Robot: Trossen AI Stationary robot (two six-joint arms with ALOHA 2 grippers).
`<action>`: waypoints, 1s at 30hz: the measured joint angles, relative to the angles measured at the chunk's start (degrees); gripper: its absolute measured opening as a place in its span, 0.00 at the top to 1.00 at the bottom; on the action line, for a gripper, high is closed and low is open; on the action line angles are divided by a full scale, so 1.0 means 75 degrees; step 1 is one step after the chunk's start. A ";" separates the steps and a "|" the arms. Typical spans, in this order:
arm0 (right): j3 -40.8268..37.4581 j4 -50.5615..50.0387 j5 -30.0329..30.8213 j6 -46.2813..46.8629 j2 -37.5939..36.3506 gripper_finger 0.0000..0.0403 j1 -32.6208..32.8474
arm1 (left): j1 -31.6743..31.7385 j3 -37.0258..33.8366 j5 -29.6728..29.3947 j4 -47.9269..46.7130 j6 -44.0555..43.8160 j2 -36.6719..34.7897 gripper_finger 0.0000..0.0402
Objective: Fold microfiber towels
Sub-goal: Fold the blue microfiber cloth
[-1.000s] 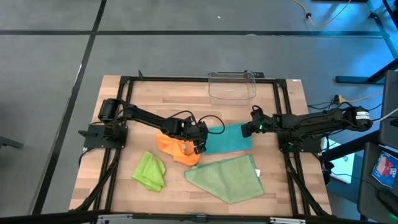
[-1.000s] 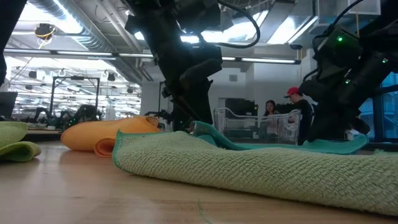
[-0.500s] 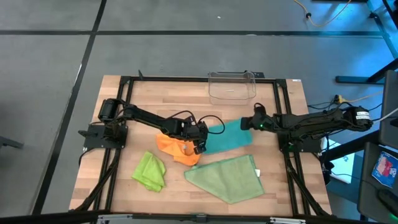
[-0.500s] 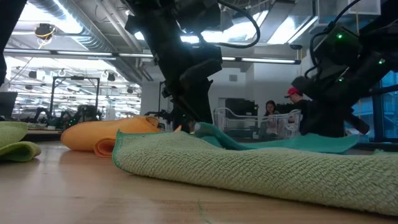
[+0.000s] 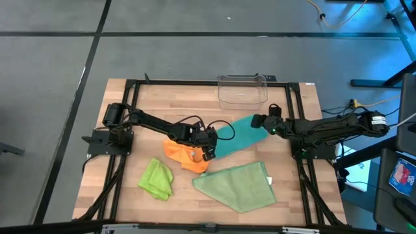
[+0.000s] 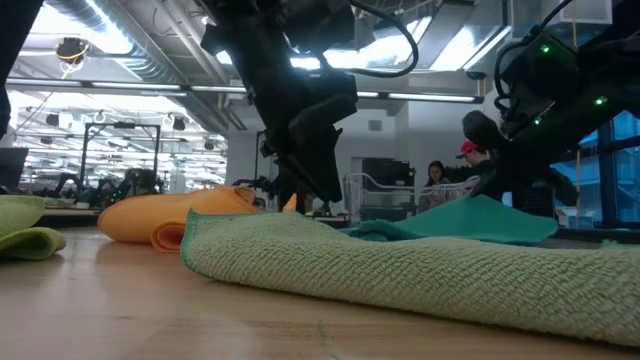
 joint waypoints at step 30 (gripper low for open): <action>0.0475 0.1972 -0.3771 -0.4886 0.0113 0.69 0.0539 | 0.0002 -0.0002 -0.0155 -0.0135 0.0708 -0.0109 0.71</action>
